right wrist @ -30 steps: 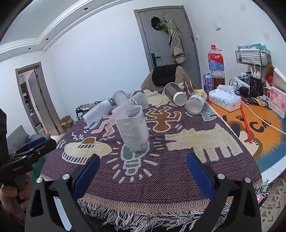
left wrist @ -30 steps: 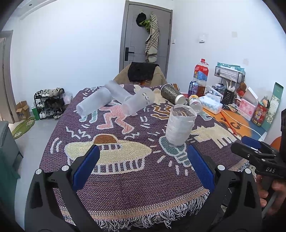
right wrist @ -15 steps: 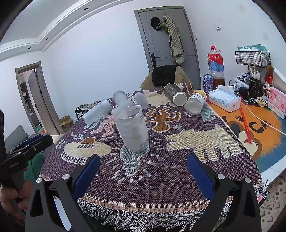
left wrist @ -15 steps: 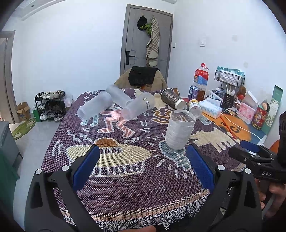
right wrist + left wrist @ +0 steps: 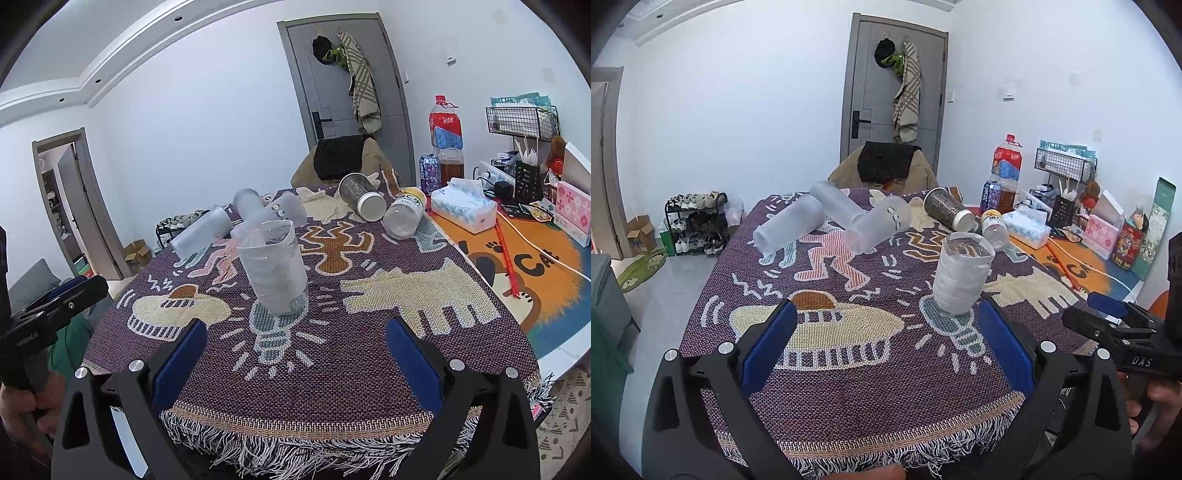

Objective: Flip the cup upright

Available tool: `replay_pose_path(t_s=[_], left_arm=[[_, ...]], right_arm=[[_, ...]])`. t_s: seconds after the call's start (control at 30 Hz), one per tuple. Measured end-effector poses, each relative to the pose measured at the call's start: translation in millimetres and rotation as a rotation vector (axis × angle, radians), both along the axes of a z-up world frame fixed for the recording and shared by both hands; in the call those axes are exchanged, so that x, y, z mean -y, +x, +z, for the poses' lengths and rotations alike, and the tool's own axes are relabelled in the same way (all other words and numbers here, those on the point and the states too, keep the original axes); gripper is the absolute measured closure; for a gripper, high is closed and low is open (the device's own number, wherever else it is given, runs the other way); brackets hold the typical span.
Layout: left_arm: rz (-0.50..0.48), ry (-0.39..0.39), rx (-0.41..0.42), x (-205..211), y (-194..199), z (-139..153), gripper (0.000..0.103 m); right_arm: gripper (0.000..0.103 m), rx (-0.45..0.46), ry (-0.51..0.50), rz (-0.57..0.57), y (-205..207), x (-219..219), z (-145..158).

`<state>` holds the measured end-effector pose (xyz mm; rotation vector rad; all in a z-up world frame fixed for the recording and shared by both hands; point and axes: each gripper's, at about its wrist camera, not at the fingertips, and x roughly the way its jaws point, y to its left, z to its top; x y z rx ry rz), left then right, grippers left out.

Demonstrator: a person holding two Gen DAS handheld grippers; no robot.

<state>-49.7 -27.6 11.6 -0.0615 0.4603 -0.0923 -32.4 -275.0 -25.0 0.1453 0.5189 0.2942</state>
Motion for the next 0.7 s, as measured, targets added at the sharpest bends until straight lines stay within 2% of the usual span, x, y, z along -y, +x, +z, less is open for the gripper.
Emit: replay_pose_path(t_s=[0.7], left_arm=[[-0.007, 0.013, 0.006, 4.6, -2.0, 1.5, 0.006]], right_arm=[[0.008, 0.002, -0.004, 0.0, -0.9, -0.4, 1.7]])
